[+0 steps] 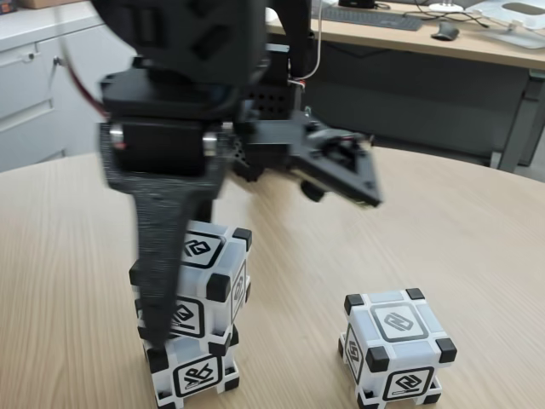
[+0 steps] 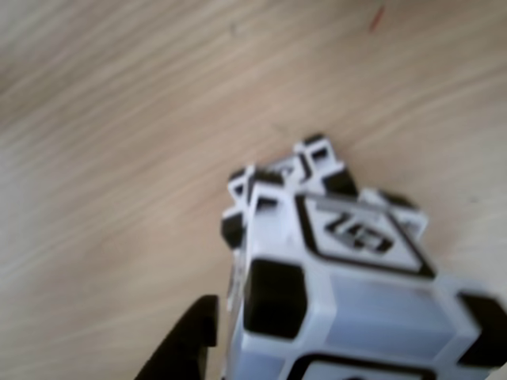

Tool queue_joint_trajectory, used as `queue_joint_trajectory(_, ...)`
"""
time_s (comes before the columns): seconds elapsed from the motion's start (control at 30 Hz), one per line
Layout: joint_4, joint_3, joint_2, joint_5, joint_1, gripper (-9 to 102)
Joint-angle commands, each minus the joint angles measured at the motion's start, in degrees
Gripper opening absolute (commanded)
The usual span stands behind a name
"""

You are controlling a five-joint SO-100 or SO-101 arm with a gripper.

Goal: Stack cubes from left to right.

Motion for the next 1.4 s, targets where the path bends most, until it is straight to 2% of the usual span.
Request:
queue_joint_trajectory(0.0,0.18,-0.44,1.76,0.35,-1.49,40)
queue_joint_trajectory(0.3,0.18,-0.88,1.76,1.67,-8.61,41)
queue_joint_trajectory(0.87,0.09,-1.05,0.88,-2.02,-17.67,42)
queue_joint_trajectory(1.37,0.0,-1.14,-4.92,-6.15,-18.54,46)
